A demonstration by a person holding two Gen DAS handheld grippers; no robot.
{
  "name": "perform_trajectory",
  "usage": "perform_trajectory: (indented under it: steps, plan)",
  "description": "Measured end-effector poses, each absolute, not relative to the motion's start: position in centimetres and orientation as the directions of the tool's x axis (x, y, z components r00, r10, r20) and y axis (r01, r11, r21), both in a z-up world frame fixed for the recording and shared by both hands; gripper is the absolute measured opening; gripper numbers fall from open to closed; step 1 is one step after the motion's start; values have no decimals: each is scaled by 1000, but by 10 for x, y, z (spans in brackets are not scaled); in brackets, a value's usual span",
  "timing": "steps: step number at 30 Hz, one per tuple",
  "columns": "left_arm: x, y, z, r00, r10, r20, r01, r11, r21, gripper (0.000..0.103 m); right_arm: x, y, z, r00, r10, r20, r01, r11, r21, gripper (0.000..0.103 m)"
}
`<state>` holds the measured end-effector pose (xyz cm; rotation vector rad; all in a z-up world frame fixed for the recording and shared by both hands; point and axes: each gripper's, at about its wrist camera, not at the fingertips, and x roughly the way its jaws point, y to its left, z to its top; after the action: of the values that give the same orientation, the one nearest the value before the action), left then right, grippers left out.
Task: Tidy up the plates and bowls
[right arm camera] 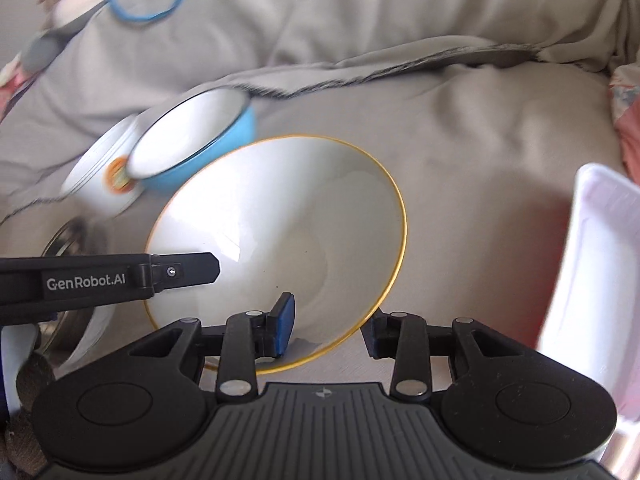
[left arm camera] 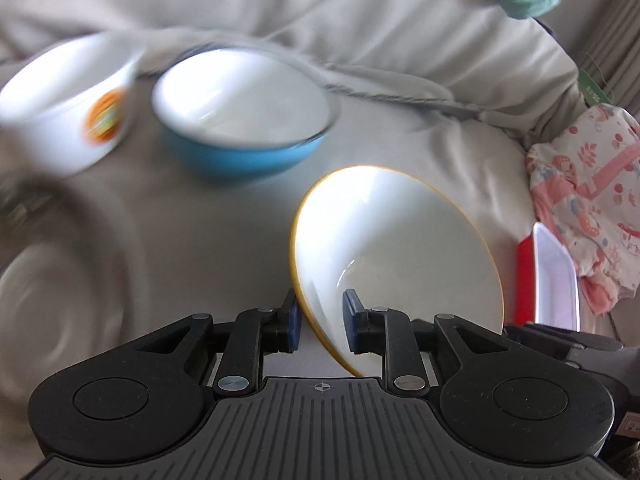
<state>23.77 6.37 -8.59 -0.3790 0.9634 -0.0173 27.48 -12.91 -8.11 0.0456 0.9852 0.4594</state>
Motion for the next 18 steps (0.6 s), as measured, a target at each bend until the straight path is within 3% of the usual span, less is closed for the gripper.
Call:
perform_trajectory:
  steps: [10, 14, 18]
  plan:
    - [181, 119, -98, 603, -248, -758, -254, 841, -478, 21, 234, -81, -80, 429, 417, -801, -464, 863, 201, 36]
    - [185, 112, -91, 624, -161, -765, -259, 881, -396, 21, 241, -84, -78, 474, 403, -783, -448, 876, 180, 36]
    - [184, 106, -91, 610, -174, -773, -265, 874, -407, 22, 258, -93, -78, 474, 422, -773, -394, 886, 243, 36]
